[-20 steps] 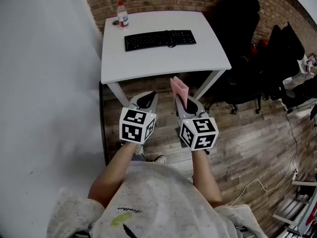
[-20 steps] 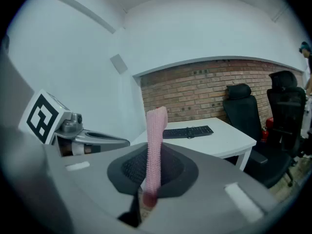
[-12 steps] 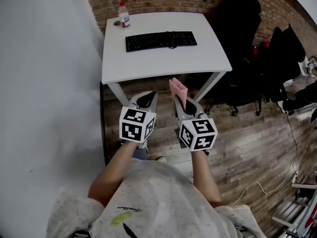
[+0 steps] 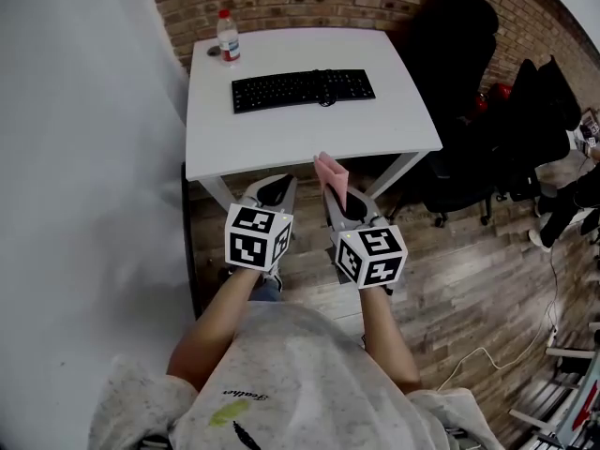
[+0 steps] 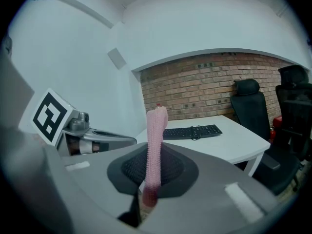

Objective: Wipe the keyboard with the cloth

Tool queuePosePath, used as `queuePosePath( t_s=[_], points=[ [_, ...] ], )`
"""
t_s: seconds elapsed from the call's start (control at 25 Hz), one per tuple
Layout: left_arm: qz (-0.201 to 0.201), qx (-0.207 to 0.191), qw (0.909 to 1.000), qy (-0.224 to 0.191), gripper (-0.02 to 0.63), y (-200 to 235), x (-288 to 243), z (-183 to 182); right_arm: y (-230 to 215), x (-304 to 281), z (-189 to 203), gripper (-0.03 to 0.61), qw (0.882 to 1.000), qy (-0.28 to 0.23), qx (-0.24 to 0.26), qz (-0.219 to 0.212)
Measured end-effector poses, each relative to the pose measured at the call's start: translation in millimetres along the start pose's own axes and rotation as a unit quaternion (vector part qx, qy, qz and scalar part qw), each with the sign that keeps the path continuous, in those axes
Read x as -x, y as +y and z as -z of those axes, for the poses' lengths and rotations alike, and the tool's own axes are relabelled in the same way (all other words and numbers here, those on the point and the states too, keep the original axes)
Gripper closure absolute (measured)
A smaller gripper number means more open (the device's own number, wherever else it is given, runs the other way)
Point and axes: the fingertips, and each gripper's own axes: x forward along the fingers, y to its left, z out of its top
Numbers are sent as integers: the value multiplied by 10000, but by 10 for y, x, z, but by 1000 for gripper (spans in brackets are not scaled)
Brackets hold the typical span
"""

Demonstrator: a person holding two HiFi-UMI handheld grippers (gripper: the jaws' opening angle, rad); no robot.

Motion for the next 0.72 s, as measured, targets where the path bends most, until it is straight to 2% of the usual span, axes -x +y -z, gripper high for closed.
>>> queuePosePath(
  t_s=[0.4, 0.72],
  points=[
    [63, 180, 9998, 75, 618, 731, -664, -223, -247, -964, -174, 554, 9997, 255, -7, -55],
    [83, 337, 9993, 128, 618, 1288, -998, -384, -317, -1665, -363, 554, 9991, 395, -110, -134]
  ],
)
